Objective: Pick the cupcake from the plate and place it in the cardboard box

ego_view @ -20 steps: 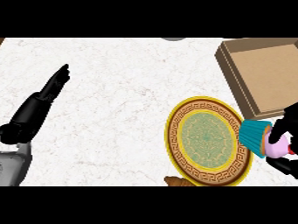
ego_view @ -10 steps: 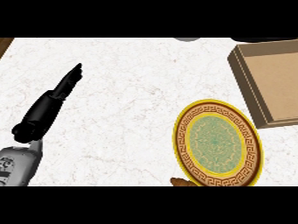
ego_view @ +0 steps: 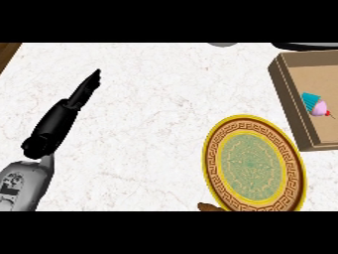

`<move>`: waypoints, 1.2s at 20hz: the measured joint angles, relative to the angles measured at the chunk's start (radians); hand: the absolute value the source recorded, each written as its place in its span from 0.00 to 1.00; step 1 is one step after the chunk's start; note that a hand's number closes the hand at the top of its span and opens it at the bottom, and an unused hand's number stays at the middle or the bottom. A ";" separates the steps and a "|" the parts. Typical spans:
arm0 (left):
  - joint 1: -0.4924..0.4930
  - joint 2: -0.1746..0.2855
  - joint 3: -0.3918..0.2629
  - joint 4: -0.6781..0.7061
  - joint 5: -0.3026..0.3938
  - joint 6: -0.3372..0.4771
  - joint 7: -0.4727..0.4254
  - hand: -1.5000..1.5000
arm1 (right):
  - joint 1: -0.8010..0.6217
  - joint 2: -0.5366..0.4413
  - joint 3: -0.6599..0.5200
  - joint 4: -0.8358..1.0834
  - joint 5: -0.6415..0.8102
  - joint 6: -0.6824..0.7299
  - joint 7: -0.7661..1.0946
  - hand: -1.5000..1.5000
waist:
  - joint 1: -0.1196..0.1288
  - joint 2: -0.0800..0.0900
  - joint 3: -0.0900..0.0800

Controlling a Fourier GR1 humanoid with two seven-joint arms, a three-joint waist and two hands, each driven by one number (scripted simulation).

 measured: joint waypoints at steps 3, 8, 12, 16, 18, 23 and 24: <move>-0.012 -0.004 0.000 0.007 -0.002 -0.003 0.000 0.50 | -0.053 0.005 0.059 0.094 0.084 -0.013 -0.034 1.00 | 0.006 0.003 0.000; -0.021 -0.001 0.003 0.014 0.001 -0.017 -0.007 0.50 | -0.130 0.015 0.151 0.234 0.208 -0.031 -0.076 0.00 | 0.017 0.007 0.001; -0.022 -0.007 0.002 0.012 -0.001 -0.014 -0.002 0.50 | -0.155 0.039 0.206 0.295 0.243 -0.045 -0.136 0.00 | 0.014 0.007 0.002; -0.026 -0.006 0.008 0.021 -0.001 -0.017 -0.006 0.50 | -0.181 0.081 0.187 0.329 0.166 -0.037 -0.167 0.00 | 0.008 0.007 0.003; -0.019 -0.007 0.008 0.019 0.001 -0.016 -0.006 0.50 | -0.182 0.114 0.151 0.344 0.080 -0.012 -0.165 0.00 | 0.005 0.004 0.004; -0.019 -0.010 0.008 0.012 0.000 -0.014 -0.003 0.50 | -0.180 0.208 0.051 0.420 -0.141 0.097 -0.089 0.00 | 0.005 0.007 0.006; -0.020 -0.010 0.008 0.012 0.000 -0.014 -0.003 0.50 | -0.187 0.217 0.033 0.437 -0.179 0.125 -0.065 0.00 | 0.005 0.007 0.006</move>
